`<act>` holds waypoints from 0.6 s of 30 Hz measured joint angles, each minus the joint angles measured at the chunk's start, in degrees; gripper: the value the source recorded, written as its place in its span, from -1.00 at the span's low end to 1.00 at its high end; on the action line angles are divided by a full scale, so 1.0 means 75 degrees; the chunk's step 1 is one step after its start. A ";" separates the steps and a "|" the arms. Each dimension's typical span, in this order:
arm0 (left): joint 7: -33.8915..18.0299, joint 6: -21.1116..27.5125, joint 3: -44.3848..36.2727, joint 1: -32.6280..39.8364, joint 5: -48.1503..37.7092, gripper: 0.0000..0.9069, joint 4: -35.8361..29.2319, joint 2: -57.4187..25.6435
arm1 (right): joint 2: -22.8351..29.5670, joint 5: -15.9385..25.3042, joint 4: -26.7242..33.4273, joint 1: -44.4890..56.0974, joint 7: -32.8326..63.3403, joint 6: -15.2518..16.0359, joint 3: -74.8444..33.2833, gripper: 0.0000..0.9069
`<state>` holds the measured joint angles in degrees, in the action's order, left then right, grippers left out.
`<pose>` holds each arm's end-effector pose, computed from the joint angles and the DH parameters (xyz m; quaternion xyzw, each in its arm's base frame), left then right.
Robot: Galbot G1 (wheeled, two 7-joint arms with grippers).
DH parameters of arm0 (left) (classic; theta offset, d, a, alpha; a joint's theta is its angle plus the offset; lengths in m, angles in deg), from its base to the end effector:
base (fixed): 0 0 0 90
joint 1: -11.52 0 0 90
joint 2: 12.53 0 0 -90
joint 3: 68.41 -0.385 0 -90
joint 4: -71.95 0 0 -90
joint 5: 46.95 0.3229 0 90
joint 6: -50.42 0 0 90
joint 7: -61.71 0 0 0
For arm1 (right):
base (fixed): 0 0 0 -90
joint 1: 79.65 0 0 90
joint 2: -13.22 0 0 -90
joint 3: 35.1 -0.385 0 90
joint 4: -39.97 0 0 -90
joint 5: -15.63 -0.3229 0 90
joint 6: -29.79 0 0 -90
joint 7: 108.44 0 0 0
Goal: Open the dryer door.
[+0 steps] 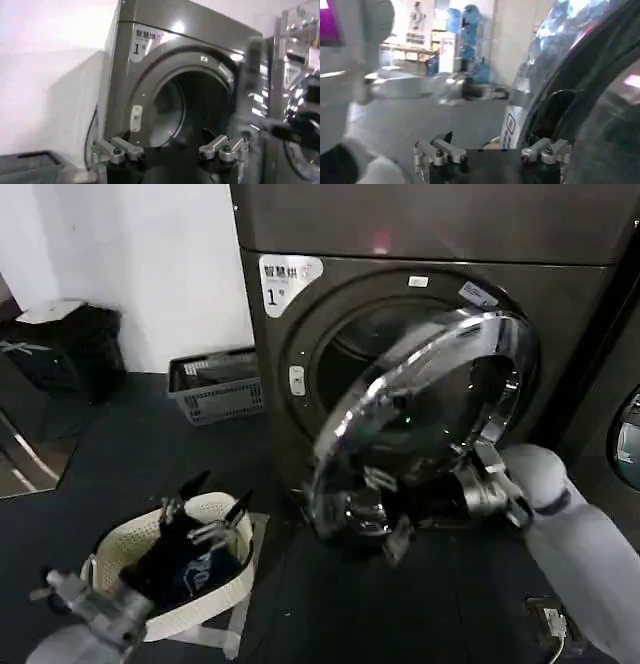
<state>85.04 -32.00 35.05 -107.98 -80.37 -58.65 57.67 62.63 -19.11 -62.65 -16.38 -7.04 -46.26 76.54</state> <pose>0.1360 0.1129 -0.2438 0.2420 0.9660 -0.0691 0.0583 0.4030 -0.1164 -0.1491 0.7636 -0.6326 0.1295 0.0023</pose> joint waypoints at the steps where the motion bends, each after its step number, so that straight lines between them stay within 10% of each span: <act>1: -0.0084 -0.0012 -0.0062 0.0115 -0.0224 1.00 0.0074 -0.0164 | -0.0071 0.0000 -0.0107 0.0133 -0.0049 -0.0034 -0.0088 1.00; 18: 0.0220 -0.0421 -0.1991 0.2166 -0.1780 1.00 0.1232 -0.2362 | -0.1314 -0.0305 -0.0563 0.2775 -0.0694 -0.0690 -0.2869 1.00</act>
<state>86.69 -35.16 20.12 -91.74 -93.72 -49.40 39.95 52.77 -21.40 -66.87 4.43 -12.24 -51.44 55.02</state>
